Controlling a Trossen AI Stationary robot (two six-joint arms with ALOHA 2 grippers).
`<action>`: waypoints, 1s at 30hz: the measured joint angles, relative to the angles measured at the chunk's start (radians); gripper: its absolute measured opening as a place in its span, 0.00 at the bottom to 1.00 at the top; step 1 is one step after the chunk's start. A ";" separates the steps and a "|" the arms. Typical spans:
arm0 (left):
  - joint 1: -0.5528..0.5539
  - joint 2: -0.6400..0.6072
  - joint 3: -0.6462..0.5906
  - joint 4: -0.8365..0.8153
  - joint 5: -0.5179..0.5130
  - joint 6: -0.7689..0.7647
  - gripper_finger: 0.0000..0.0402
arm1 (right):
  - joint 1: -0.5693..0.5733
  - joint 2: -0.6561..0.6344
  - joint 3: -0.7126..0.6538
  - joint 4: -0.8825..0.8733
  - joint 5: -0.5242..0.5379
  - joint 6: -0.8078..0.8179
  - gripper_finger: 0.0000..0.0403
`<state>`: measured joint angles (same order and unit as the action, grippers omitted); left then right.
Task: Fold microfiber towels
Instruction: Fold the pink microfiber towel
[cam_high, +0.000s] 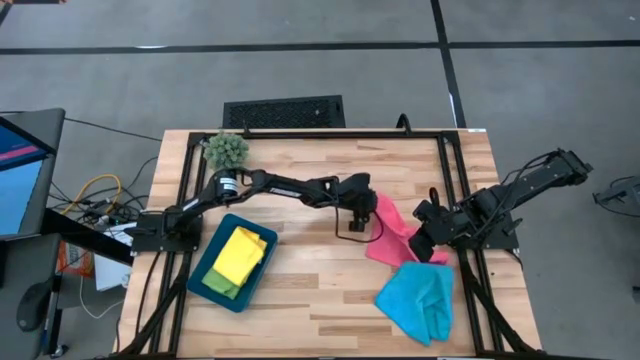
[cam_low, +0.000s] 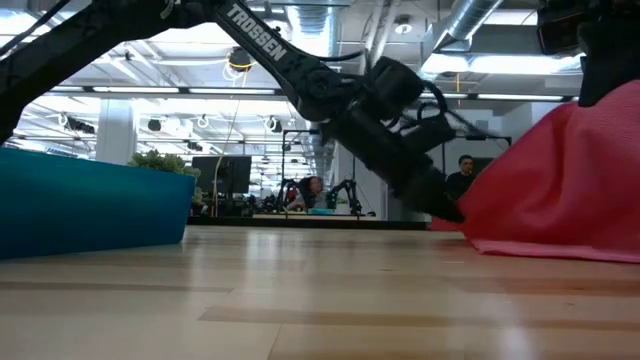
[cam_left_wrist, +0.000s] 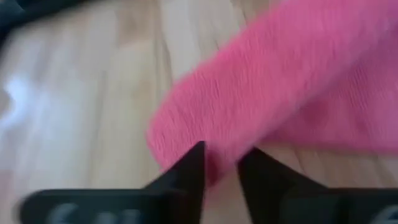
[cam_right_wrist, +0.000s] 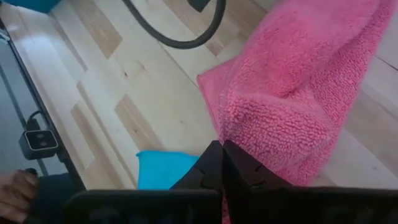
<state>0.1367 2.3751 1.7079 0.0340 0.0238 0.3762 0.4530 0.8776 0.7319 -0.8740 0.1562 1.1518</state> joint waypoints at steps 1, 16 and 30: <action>0.001 -0.003 0.007 -0.045 0.004 -0.002 0.15 | 0.000 0.000 0.000 0.000 0.000 -0.004 0.05; 0.025 -0.076 0.318 -0.833 -0.187 0.046 0.00 | -0.119 0.000 0.000 0.007 0.044 -0.185 0.05; 0.176 -0.354 0.336 -1.064 -0.262 0.026 0.00 | -0.446 -0.003 0.000 0.159 0.105 -0.535 0.09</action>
<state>0.3130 2.0209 2.0441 -1.0298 -0.2386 0.4026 0.0070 0.8749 0.7319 -0.7145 0.2613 0.6172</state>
